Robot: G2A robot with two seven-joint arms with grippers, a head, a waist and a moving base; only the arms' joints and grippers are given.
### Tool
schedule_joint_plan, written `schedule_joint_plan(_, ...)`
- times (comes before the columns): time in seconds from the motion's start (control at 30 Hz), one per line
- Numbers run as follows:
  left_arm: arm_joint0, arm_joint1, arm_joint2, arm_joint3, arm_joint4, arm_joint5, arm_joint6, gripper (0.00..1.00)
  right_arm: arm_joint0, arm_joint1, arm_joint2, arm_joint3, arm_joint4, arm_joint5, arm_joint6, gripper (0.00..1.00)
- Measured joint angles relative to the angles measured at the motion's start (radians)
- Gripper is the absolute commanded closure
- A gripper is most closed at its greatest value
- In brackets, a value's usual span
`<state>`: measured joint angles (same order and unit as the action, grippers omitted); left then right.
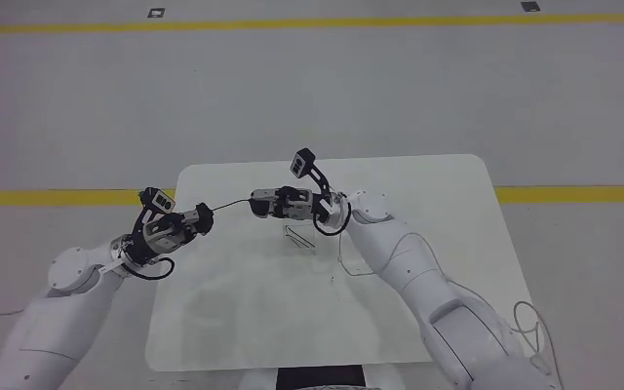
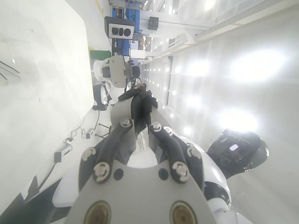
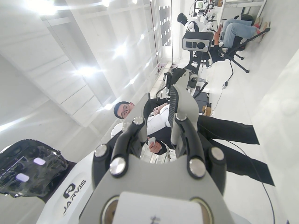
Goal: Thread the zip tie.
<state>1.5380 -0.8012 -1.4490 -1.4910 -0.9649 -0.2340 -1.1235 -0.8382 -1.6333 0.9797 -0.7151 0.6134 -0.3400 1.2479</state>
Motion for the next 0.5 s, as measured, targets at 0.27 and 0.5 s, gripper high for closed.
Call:
schedule_joint_plan(0.27, 0.000, 0.000, 0.000, 0.000, 0.000, 0.000, 0.000, 1.00, 0.001, -0.002, -0.006, -0.015, -0.008, 0.000, 0.008, 0.82)
schedule_joint_plan(0.5, 0.000, 0.000, 0.000, 0.000, 0.000, 0.000, 0.000, 1.00, 0.007, -0.005, -0.017, -0.008, -0.010, 0.000, 0.013, 0.89)
